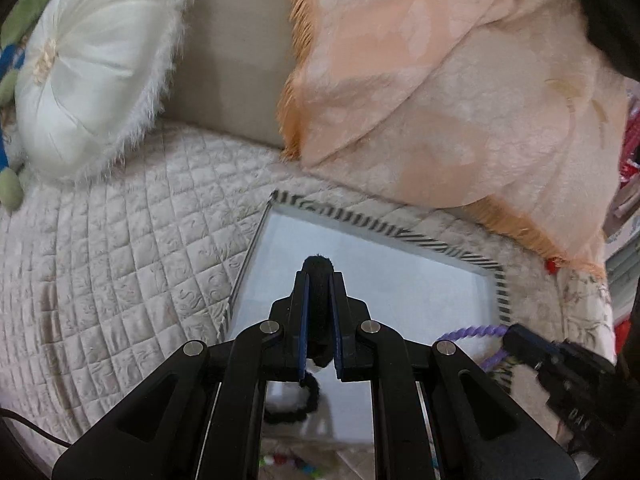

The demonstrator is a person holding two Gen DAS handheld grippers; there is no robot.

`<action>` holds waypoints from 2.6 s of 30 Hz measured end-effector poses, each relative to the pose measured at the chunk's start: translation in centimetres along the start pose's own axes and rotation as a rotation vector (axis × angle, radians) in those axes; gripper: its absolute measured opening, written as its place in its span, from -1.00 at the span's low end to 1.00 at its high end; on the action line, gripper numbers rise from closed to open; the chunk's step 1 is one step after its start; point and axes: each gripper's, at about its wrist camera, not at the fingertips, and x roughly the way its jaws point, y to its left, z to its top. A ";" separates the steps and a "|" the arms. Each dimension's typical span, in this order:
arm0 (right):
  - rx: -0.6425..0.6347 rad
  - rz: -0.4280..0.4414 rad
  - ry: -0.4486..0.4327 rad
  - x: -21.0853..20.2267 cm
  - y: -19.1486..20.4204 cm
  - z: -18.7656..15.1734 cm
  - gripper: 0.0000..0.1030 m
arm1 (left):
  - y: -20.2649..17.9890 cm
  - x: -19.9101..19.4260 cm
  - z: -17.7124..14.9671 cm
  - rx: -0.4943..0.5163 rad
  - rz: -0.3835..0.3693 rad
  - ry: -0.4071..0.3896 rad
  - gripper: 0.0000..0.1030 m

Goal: Organize jewelry
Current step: 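Carry cushion in left tool and purple bracelet in right tool over tray, then open left tool releasing cushion while right tool drops purple bracelet in tray, then withdraw both tools from the tray toward the red bow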

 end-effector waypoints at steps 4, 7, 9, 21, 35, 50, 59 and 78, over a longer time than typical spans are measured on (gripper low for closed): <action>0.047 -0.079 0.026 2.0 -3.6 0.0 -0.83 | 1.6 2.2 -0.3 -0.016 0.055 0.027 -0.84; 0.117 -0.139 0.042 2.7 -7.0 -0.6 -0.83 | 2.8 3.2 -0.6 -0.024 0.080 0.043 -0.84; 0.138 -0.175 0.051 3.0 -8.4 -1.1 -0.83 | 3.4 3.8 -0.9 -0.028 0.096 0.054 -0.83; 0.145 -0.173 0.006 1.9 -8.5 -2.5 -0.66 | 3.8 4.5 -2.4 -0.040 0.104 0.077 -0.42; 0.136 -0.128 -0.121 -5.9 -4.3 -5.1 -0.45 | 1.1 -1.4 -5.4 0.046 0.143 -0.005 -0.05; 0.099 -0.151 -0.151 -10.5 2.7 -12.0 -0.45 | -1.0 -9.4 -12.4 0.104 0.190 -0.110 -0.05; 0.091 -0.137 -0.157 -13.0 4.4 -15.1 -0.33 | -2.1 -12.2 -16.1 0.122 0.181 -0.124 -0.05; 0.053 -0.153 -0.163 -15.5 6.4 -17.2 -0.30 | -3.6 -15.5 -19.0 0.166 0.175 -0.161 -0.05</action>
